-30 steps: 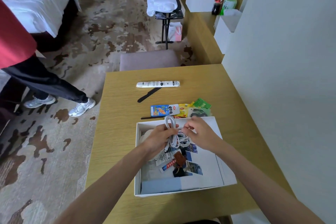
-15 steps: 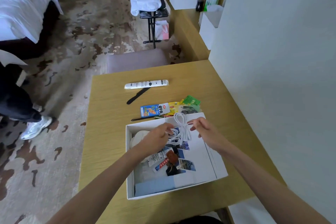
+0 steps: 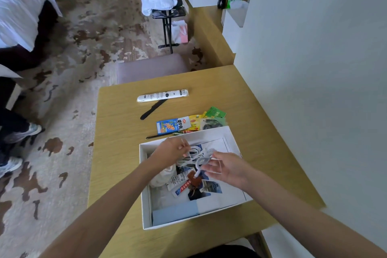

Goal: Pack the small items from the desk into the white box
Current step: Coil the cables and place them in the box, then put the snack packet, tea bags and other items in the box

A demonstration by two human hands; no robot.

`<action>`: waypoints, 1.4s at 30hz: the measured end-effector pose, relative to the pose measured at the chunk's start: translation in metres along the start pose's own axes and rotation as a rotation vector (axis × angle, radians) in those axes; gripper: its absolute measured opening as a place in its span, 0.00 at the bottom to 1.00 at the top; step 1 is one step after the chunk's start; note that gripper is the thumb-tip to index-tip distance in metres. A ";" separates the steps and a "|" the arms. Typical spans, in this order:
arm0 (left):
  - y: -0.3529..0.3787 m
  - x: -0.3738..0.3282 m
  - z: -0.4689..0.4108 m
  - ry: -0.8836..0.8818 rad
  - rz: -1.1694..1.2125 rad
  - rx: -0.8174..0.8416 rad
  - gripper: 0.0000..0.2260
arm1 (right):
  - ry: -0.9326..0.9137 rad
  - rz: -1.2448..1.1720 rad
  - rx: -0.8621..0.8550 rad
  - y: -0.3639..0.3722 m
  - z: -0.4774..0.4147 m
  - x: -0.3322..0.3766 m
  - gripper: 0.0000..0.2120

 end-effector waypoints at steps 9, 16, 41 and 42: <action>0.007 0.013 0.023 0.006 -0.356 0.005 0.11 | 0.123 0.679 -0.047 0.012 -0.027 -0.002 0.11; 0.024 0.003 0.026 0.144 -0.624 -0.028 0.12 | -0.261 1.441 -0.072 -0.006 -0.036 0.014 0.06; -0.080 0.020 -0.017 -0.277 -0.094 -0.285 0.08 | -0.501 1.412 -0.060 -0.010 -0.102 0.148 0.13; -0.078 0.027 -0.027 -0.303 -0.134 -0.234 0.09 | -0.442 1.454 -0.043 -0.007 -0.120 0.145 0.15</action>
Point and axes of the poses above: each hand's wrist, its own z-axis away from the middle knuckle, its own y-axis out of the palm, x = y × z, the point moved 5 cm from there along -z, towards the middle knuckle, and after that the axes turned 9 degrees about x, right-handed, at the moved point
